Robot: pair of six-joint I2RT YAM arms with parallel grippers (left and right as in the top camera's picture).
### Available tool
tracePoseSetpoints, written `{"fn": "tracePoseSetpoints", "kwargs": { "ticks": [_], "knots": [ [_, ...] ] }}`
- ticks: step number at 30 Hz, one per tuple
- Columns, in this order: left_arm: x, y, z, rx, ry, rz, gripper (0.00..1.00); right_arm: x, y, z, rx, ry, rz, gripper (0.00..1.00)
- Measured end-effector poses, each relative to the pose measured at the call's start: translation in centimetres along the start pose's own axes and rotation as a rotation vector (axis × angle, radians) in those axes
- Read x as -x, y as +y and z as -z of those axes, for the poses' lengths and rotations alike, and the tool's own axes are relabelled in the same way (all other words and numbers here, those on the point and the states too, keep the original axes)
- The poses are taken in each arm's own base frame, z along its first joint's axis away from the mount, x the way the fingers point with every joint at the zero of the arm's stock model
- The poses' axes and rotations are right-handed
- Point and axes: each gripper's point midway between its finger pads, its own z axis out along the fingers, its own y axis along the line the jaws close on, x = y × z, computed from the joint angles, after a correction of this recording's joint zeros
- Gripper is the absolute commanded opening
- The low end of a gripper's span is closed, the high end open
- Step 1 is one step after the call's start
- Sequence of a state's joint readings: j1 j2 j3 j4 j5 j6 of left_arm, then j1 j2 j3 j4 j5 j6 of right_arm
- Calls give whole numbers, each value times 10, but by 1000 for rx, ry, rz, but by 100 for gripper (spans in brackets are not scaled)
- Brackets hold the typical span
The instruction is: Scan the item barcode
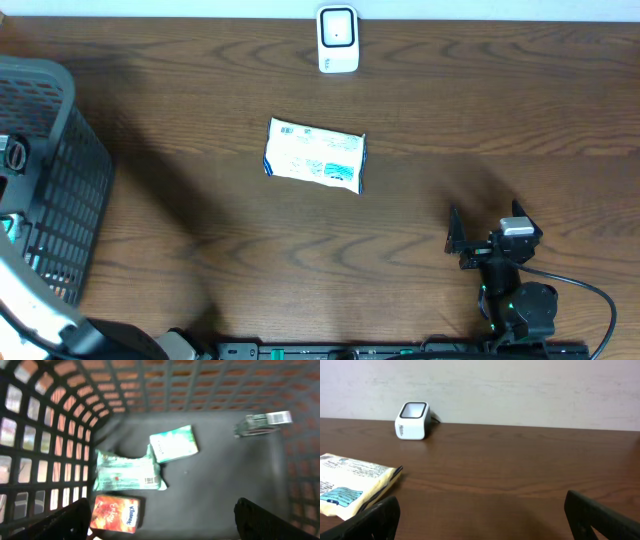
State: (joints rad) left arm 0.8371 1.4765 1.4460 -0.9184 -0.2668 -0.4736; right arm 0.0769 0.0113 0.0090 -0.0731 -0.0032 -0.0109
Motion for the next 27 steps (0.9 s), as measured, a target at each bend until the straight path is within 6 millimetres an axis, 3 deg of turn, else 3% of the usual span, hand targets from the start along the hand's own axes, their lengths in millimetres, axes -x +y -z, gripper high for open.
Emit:
{"fn": "tracePoseSetpoints", "kwargs": {
  "ticks": [10,15,22,27],
  "knots": [
    [-24,23,-64,143,162,83,90,0,0,0,0,0,0,99],
    [-39,21,-93,180,230,79,90,0,0,0,0,0,0,99],
    [-56,5,-115,181,273,37,90,0,0,0,0,0,0,99],
    [-66,5,-126,220,292,5,90,0,0,0,0,0,0,99]
  ]
}}
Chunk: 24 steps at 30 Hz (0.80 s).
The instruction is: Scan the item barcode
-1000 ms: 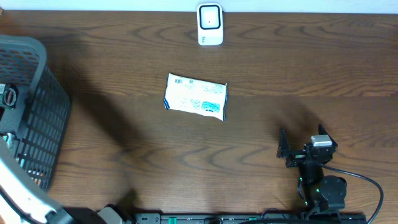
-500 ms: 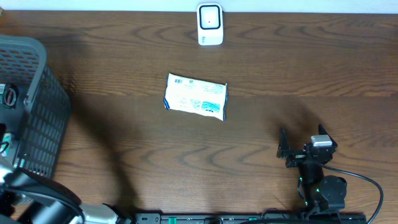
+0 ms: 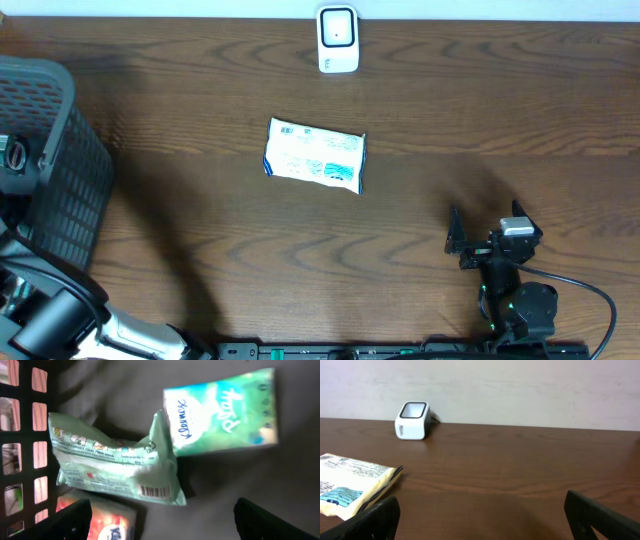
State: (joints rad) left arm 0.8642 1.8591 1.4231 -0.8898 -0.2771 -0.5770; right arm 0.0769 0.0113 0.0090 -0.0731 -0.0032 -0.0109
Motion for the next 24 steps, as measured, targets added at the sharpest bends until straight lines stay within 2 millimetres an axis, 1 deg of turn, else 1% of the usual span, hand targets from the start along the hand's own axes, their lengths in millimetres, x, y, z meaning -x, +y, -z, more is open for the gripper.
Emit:
{"fn": "tracePoseSetpoints", "kwargs": {
  "ticks": [3,7,9,13,15,18,19,21,23,24],
  "knots": [
    [-3,1,-13,37,15,-11,90,0,0,0,0,0,0,99],
    [-13,1,-38,87,61,-35,90,0,0,0,0,0,0,99],
    [-15,1,-47,109,67,-41,89,0,0,0,0,0,0,99],
    [-9,2,-47,122,39,-37,80,0,0,0,0,0,0,99],
    [-8,3,-47,127,34,-34,71,0,0,0,0,0,0,99],
    [-8,5,-48,143,32,-34,52,0,0,0,0,0,0,99],
    [-9,6,-48,149,33,-36,48,0,0,0,0,0,0,99],
    [-11,9,-48,162,39,-48,44,0,0,0,0,0,0,99],
    [-11,11,-48,169,42,-50,35,0,0,0,0,0,0,99],
    [-12,12,-48,172,45,-48,27,0,0,0,0,0,0,99]
  ]
}}
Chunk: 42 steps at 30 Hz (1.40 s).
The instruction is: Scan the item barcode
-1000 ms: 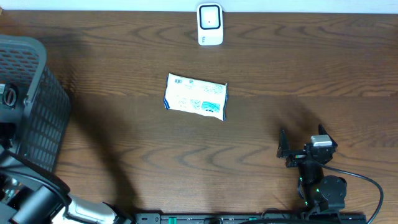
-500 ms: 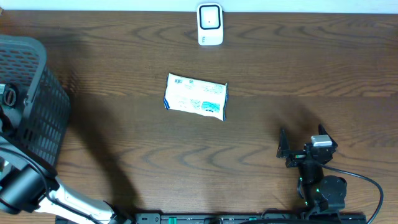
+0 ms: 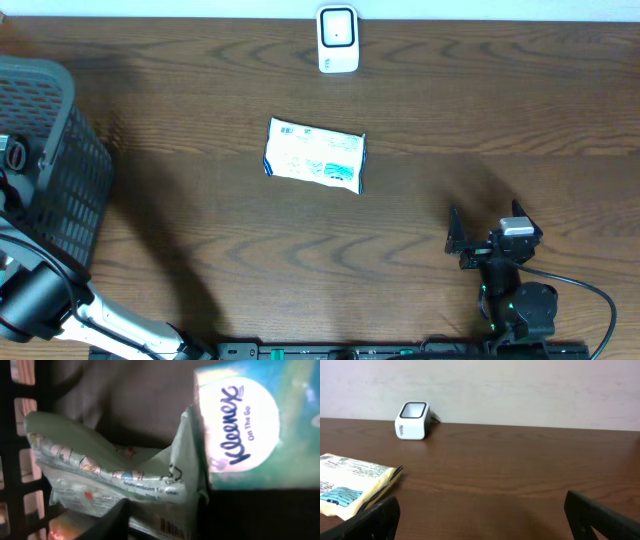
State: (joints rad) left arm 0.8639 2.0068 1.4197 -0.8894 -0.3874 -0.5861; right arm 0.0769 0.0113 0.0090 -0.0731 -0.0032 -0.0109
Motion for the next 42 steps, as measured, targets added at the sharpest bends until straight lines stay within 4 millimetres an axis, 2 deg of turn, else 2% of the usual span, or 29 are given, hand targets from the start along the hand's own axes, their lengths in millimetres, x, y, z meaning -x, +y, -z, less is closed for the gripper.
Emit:
{"fn": "tracePoseSetpoints", "kwargs": {
  "ticks": [1,2,10,13,16,23,27,28,29,33,34,39,42],
  "knots": [
    [-1,1,0,3,3,-3,15,0,0,0,0,0,0,99],
    [-1,1,0,3,5,-2,8,0,0,0,0,0,0,99],
    [-7,6,4,20,26,-26,7,0,0,0,0,0,0,99],
    [-3,8,16,-10,5,-8,7,0,0,0,0,0,0,99],
    [8,12,47,-93,-52,36,7,0,0,0,0,0,0,99],
    [24,40,146,-334,-234,147,7,0,0,0,0,0,0,99],
    [27,56,182,-415,-320,190,8,0,0,0,0,0,0,99],
    [27,58,187,-428,-332,196,12,0,0,0,0,0,0,99],
    [27,59,190,-434,-338,198,25,0,0,0,0,0,0,99],
    [27,56,187,-436,-324,192,90,0,0,0,0,0,0,99],
    [27,53,184,-436,-315,188,97,0,0,0,0,0,0,99],
    [30,23,161,-459,-250,147,98,0,0,0,0,0,0,99],
    [27,4,141,-459,-191,102,98,0,0,0,0,0,0,99]
  ]
}}
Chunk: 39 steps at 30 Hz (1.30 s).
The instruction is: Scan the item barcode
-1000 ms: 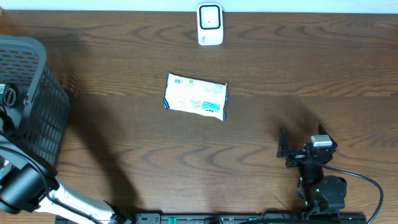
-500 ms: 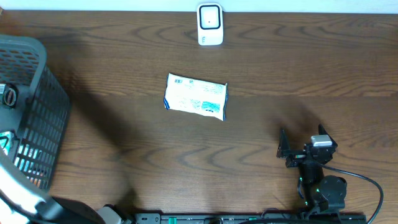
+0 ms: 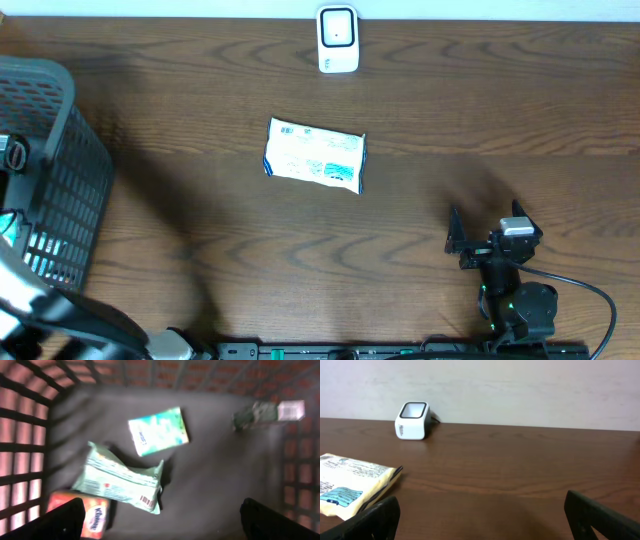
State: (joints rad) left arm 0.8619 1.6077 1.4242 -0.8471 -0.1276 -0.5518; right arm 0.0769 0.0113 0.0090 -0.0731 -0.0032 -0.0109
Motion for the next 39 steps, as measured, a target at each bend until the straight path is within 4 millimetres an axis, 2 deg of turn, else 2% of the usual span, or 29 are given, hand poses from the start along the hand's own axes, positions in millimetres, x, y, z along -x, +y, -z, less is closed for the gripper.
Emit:
{"fn": "tracePoseSetpoints", "kwargs": {
  "ticks": [7,12,19,23,26,29,32,36,39],
  "knots": [
    [-27,3,-50,77,141,-32,98,0,0,0,0,0,0,99],
    [-43,7,-77,156,188,-70,98,0,0,0,0,0,0,99],
    [-60,12,-103,295,186,-142,98,0,0,0,0,0,0,99],
    [-63,23,-116,361,191,-156,98,0,0,0,0,0,0,99],
    [-60,30,-118,389,182,-144,98,0,0,0,0,0,0,99],
    [-57,38,-119,410,178,-120,65,0,0,0,0,0,0,99],
    [-58,44,-121,433,189,-120,52,0,0,0,0,0,0,99],
    [-60,45,-121,435,198,-122,26,0,0,0,0,0,0,99],
    [-61,47,-119,444,208,-131,23,0,0,0,0,0,0,99]
  ]
}}
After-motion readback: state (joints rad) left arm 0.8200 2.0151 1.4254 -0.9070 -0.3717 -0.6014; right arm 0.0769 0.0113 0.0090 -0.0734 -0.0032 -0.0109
